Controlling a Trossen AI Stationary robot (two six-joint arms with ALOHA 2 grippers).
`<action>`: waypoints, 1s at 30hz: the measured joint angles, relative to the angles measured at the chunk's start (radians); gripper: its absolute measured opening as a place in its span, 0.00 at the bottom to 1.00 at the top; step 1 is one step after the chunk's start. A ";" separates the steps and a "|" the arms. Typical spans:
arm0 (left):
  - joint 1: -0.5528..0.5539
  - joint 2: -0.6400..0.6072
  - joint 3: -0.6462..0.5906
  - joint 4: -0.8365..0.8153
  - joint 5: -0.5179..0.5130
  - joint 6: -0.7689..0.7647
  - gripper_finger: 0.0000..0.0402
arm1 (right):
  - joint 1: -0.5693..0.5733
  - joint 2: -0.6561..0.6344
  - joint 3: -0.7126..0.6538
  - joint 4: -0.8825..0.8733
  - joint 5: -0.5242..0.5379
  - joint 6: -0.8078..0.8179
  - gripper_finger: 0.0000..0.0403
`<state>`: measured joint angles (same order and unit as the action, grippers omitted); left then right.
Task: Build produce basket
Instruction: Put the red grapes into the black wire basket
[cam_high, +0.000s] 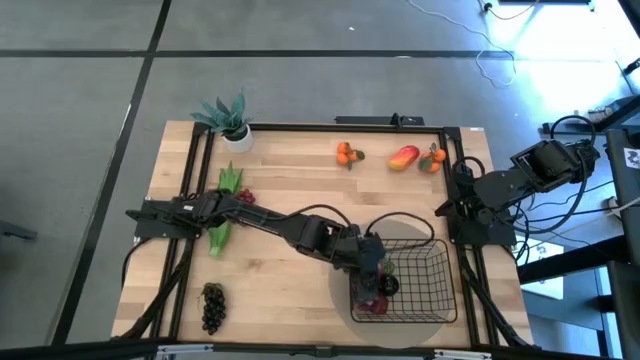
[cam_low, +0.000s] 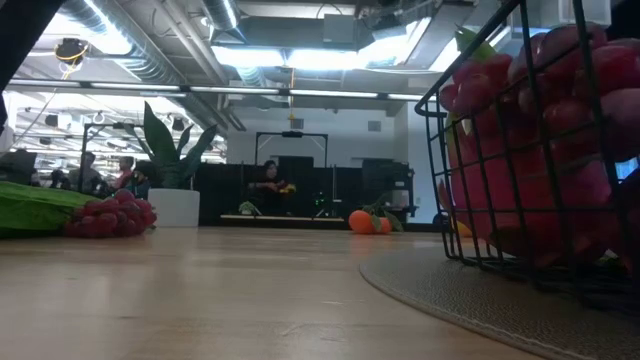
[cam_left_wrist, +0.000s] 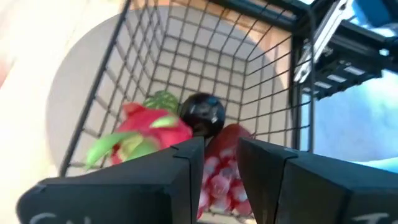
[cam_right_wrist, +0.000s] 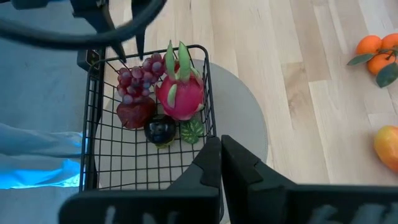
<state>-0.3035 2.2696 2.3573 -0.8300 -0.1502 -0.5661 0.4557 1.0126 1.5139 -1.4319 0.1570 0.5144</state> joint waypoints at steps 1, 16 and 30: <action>0.000 -0.005 0.000 -0.007 -0.005 0.000 0.20 | 0.000 0.000 0.000 0.000 0.000 0.000 0.00; 0.003 -0.060 -0.002 -0.042 -0.053 0.036 0.20 | 0.000 0.000 0.000 0.000 0.000 0.000 0.00; 0.041 -0.225 -0.001 -0.362 -0.293 -0.092 0.20 | 0.000 0.014 0.000 0.032 0.101 0.004 0.00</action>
<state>-0.2623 2.0444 2.3564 -1.1923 -0.4429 -0.6579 0.4553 1.0269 1.5143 -1.3994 0.2575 0.5185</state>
